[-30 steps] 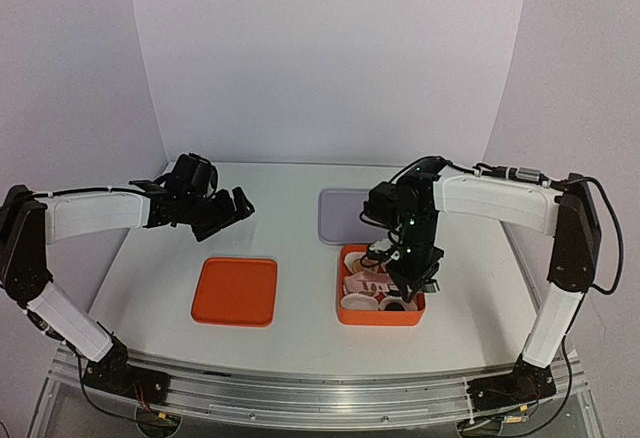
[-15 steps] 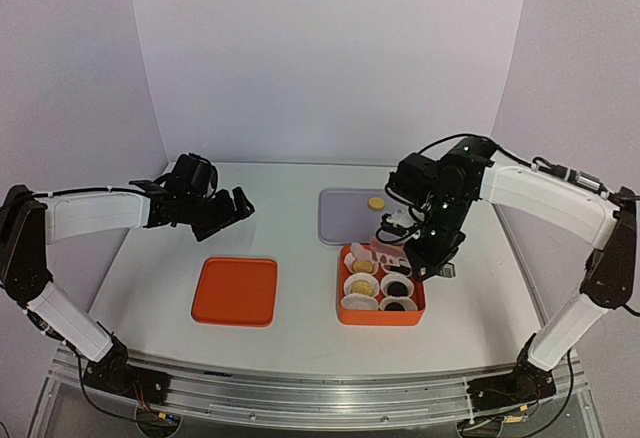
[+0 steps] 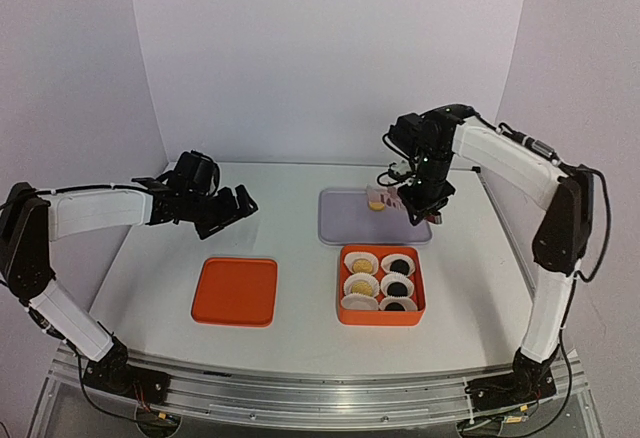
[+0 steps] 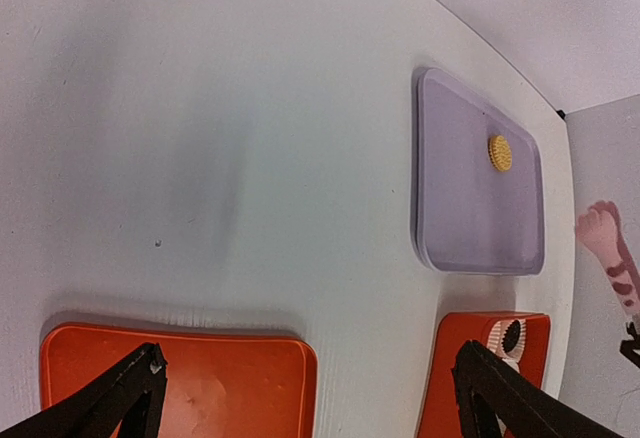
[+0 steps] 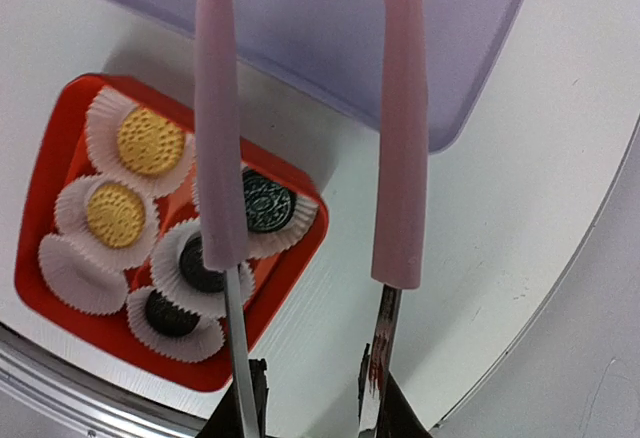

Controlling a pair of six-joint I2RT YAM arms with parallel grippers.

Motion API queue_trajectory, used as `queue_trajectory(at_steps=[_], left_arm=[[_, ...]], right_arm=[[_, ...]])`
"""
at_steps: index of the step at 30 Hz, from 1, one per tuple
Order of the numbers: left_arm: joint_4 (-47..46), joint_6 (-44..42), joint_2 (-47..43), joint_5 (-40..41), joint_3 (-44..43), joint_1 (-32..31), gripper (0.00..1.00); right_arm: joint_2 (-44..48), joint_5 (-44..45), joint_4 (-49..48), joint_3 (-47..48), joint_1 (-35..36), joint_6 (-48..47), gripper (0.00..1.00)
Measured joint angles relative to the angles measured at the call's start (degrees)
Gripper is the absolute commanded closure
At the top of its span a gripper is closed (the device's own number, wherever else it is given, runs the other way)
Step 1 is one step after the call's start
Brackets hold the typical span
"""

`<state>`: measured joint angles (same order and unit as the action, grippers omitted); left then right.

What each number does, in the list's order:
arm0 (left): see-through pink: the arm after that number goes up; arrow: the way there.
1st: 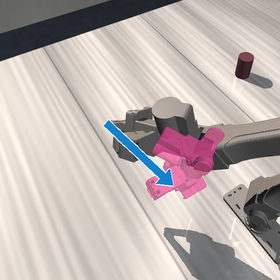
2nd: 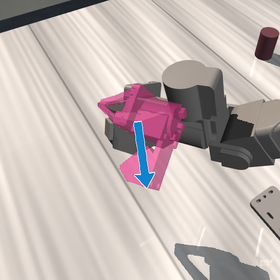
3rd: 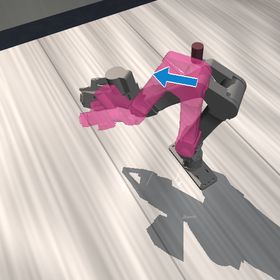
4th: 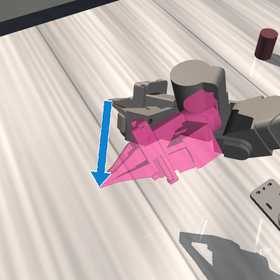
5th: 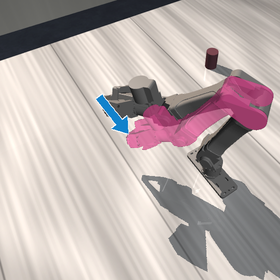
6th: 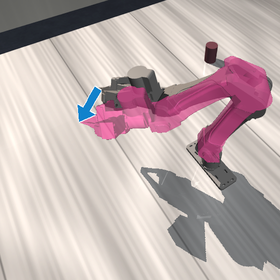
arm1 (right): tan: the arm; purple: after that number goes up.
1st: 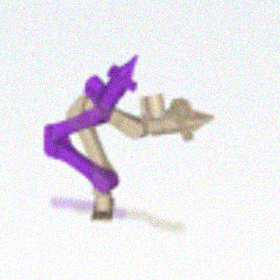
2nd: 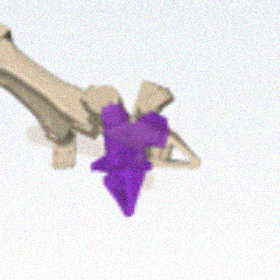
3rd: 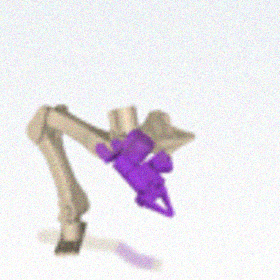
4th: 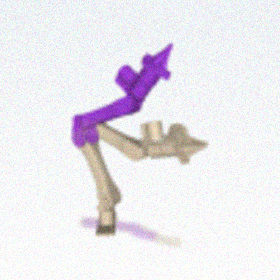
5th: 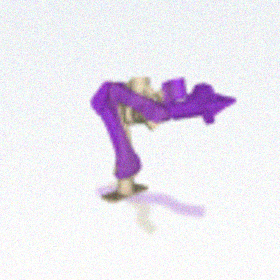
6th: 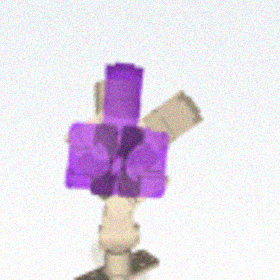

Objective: Pack the cookies

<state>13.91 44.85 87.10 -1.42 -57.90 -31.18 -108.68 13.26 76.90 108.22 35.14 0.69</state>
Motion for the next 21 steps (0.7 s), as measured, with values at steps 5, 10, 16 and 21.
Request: queue_trajectory(at_steps=[5,10,16,21], left_arm=[[0.1,0.0,0.3,-0.1,-0.3,0.0,0.00],[0.1,0.0,1.1,-0.1,-0.7,0.0,0.00],[0.1,0.0,1.3,0.0,-0.9,0.0,0.00],[0.1,0.0,1.3,0.0,-0.9,0.0,0.00]], right_arm=[[-12.1,0.7,-0.8,5.9,-4.6,-2.2,0.71],[-17.3,1.6,-0.7,9.3,-5.7,-3.9,0.71],[-20.3,2.8,-0.5,11.3,-5.8,-4.6,0.70],[-22.9,3.5,-0.5,12.8,-6.0,-4.4,0.69]])
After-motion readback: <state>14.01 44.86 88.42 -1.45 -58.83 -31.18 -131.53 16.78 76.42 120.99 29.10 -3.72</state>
